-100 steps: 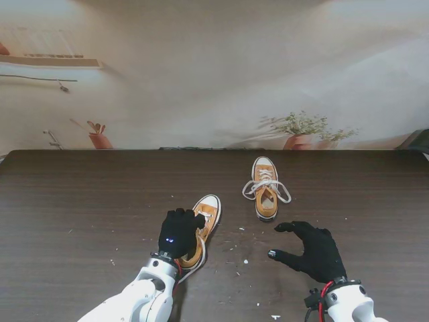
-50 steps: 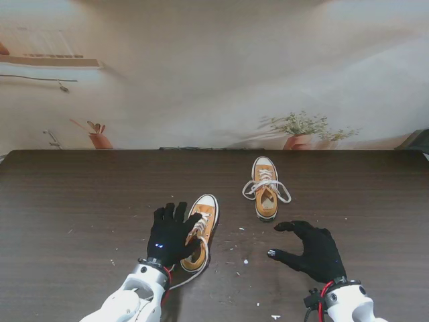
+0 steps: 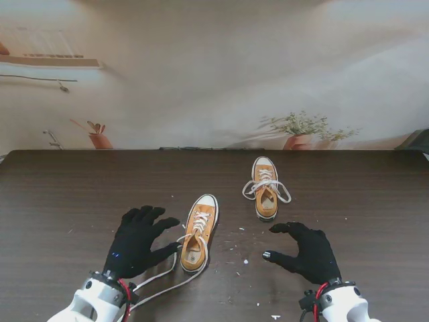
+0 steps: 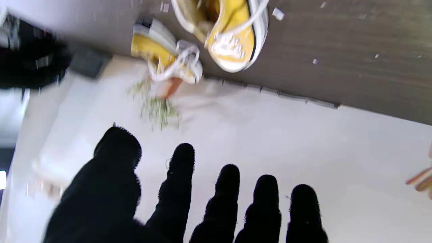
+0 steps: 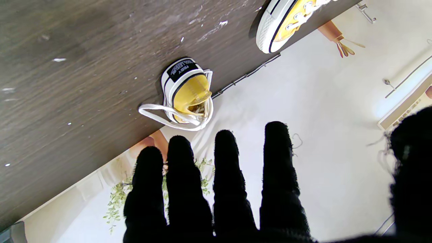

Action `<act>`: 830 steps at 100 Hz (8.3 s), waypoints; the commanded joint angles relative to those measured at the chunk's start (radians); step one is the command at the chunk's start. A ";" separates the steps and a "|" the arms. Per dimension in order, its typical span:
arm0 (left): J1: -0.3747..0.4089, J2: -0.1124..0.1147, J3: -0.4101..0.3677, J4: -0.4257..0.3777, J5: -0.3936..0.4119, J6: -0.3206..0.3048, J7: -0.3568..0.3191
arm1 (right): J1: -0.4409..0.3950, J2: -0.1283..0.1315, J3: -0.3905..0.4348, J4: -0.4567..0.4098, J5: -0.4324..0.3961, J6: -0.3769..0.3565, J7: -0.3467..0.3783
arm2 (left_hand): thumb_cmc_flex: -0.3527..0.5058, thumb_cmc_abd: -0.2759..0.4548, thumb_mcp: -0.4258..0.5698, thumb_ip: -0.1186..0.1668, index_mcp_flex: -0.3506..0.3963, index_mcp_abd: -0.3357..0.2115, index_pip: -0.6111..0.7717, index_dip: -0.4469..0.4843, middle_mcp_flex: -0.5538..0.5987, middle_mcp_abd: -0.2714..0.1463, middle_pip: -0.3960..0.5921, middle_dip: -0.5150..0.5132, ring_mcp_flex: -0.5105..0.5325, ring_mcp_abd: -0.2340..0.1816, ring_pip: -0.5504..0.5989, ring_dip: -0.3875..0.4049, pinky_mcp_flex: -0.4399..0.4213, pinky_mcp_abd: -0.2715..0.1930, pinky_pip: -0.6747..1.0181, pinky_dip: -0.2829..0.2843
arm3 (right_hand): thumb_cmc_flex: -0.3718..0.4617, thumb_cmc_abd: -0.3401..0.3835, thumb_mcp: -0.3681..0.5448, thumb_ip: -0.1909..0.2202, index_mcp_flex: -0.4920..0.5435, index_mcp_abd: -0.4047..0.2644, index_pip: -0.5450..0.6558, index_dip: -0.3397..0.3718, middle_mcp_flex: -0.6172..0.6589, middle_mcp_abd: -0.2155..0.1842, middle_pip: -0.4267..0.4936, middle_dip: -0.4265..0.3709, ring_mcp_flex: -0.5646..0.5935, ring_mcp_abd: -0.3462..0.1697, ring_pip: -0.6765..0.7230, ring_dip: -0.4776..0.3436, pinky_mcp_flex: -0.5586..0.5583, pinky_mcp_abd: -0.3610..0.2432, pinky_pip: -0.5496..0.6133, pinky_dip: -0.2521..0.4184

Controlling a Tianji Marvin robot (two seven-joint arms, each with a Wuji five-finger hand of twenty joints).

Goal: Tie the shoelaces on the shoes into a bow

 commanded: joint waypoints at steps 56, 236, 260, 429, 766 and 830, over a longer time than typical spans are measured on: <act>-0.108 -0.024 -0.162 0.368 -0.046 -0.281 0.182 | 0.177 0.029 -0.273 0.098 -0.178 0.134 -0.014 | 0.059 0.031 -0.020 0.036 0.033 0.052 -0.014 0.021 0.032 -0.010 -0.003 0.001 0.023 -0.015 0.040 -0.017 -0.006 0.042 0.048 -0.046 | 0.028 -0.051 0.023 0.041 0.051 0.091 0.023 0.004 0.090 0.031 0.171 0.067 0.172 0.004 0.209 0.125 0.165 0.093 0.182 0.126; -0.161 -0.017 -0.086 0.414 -0.049 -0.267 0.165 | 0.630 -0.055 -0.686 0.497 -0.107 0.424 -0.147 | 0.035 0.032 0.038 0.014 0.054 0.056 0.021 0.020 0.016 -0.004 0.011 -0.002 0.011 -0.024 0.057 -0.022 -0.012 0.035 0.069 -0.057 | 0.370 -0.087 0.566 -0.155 0.322 -0.021 0.517 0.097 0.208 0.018 0.315 0.107 0.263 0.006 0.358 0.163 0.254 0.149 0.284 0.236; -0.163 -0.016 -0.081 0.415 -0.047 -0.266 0.164 | 0.576 -0.051 -0.634 0.423 -0.079 0.393 -0.138 | 0.035 0.031 0.039 0.012 0.054 0.055 0.022 0.020 0.016 -0.004 0.011 -0.002 0.011 -0.024 0.059 -0.022 -0.013 0.035 0.073 -0.060 | 0.190 -0.117 0.584 -0.149 0.260 0.023 0.426 0.019 0.190 0.041 0.296 0.103 0.240 0.030 0.349 0.158 0.231 0.165 0.278 0.235; -0.161 -0.015 -0.074 0.410 -0.042 -0.290 0.167 | 0.623 -0.092 -0.700 0.428 -0.021 0.468 -0.153 | 0.040 0.031 0.044 0.007 0.061 0.057 0.027 0.020 0.018 -0.006 0.014 -0.002 0.013 -0.026 0.063 -0.023 -0.013 0.036 0.083 -0.070 | 0.369 -0.141 0.612 -0.159 0.305 0.111 0.625 0.210 0.209 0.026 0.345 0.116 0.263 0.019 0.368 0.164 0.259 0.166 0.297 0.249; -0.148 -0.013 -0.063 0.386 -0.025 -0.301 0.179 | 0.502 -0.070 -0.543 0.332 -0.100 0.331 -0.311 | 0.050 0.040 0.043 0.003 0.081 0.058 0.037 0.022 0.036 -0.003 0.022 -0.001 0.024 -0.022 0.071 -0.023 -0.010 0.034 0.098 -0.075 | 0.411 -0.192 0.703 -0.162 0.172 -0.019 0.718 0.317 0.407 0.060 0.166 0.025 0.373 0.039 0.228 0.109 0.254 0.192 0.198 0.137; -0.148 -0.013 -0.059 0.381 -0.034 -0.303 0.166 | 0.447 -0.166 -0.466 0.282 0.534 0.208 -0.235 | 0.052 0.044 0.039 0.000 0.089 0.056 0.052 0.030 0.051 -0.002 0.026 0.001 0.039 -0.022 0.080 -0.023 -0.007 0.036 0.109 -0.081 | 0.449 -0.207 0.700 -0.167 0.192 0.047 0.732 0.253 0.773 0.021 0.355 -0.004 0.613 0.004 0.328 0.185 0.286 0.138 0.279 0.192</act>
